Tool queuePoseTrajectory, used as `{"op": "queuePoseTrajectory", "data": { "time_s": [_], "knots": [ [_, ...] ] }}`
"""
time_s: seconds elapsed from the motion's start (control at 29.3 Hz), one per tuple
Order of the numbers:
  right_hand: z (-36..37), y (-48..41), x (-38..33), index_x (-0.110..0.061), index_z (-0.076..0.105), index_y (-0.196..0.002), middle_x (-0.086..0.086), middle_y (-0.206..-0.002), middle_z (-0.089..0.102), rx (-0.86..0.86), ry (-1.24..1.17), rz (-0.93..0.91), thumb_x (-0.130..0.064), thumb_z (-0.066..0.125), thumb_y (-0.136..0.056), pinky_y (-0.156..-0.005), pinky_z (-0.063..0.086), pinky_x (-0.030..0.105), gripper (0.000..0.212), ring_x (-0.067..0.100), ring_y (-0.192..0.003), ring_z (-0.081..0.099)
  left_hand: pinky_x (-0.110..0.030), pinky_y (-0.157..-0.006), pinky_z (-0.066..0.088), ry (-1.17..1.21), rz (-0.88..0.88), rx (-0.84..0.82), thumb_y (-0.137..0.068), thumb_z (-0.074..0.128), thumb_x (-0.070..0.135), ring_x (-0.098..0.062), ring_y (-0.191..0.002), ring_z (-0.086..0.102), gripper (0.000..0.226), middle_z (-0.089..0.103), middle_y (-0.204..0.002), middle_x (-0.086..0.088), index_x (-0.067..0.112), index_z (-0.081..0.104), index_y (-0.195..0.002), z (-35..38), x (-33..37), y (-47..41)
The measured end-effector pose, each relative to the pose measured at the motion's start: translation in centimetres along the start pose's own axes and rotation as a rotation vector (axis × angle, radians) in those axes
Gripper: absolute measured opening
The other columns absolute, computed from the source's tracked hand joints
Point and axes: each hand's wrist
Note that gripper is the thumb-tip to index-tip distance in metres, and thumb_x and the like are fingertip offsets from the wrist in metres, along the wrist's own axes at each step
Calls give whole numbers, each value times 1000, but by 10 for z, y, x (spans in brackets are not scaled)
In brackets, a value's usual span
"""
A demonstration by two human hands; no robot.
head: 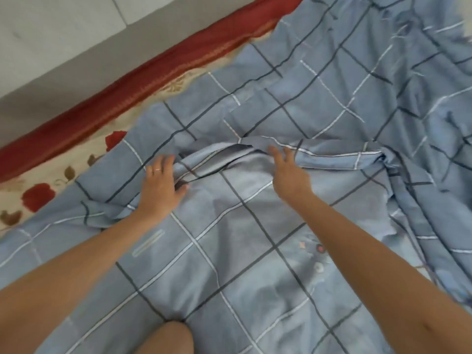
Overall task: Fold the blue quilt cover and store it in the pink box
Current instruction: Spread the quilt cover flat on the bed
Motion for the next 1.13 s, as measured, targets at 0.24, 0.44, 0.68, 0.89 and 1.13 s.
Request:
{"op": "queuePoseTrajectory", "data": {
  "time_s": [0.24,0.44,0.68,0.89,1.13],
  "knots": [
    [3,-28,-26,-32,10,-151,18,-145,22,6,-52,147,-20,46,-99,-67,40,37,64,40,-100,60,-44,-66,44,105,-104,74,-91,55,5,-42,-84,58,12,57,-104,-22,0,61,-100,-9,-26,13],
    [-29,-70,-34,-11,57,-125,20,-133,39,140,-221,327,-7,42,-94,-88,44,42,35,43,-105,56,-38,-70,44,340,-195,320,-95,43,1,-35,-92,57,25,59,-116,-18,2,58,-115,-37,-36,-40],
    [-92,-137,-65,3,58,-124,24,-125,59,386,-578,346,1,41,-93,-89,33,26,36,34,-117,53,-40,-73,39,396,-214,350,-96,43,4,-37,-93,56,22,62,-101,-23,-2,61,-108,-39,-62,-116],
    [-129,-192,-87,-1,56,-126,17,-127,58,446,-607,301,-1,37,-95,-87,37,25,36,30,-116,54,-41,-76,34,84,-116,376,-92,50,20,-34,-91,52,17,62,-92,-10,10,64,-90,-22,-73,-147],
    [-123,-269,-98,-7,48,-73,15,-63,40,282,-520,238,-8,48,-89,-54,31,34,17,26,-55,36,-42,-73,34,-52,5,437,-94,37,26,-31,-80,48,27,55,-91,-12,9,55,-86,7,-91,-159]
  ]
}}
Point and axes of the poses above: each hand's wrist, its own y-axis away from the middle knuckle, its own z-axis out of the palm, x = y × z
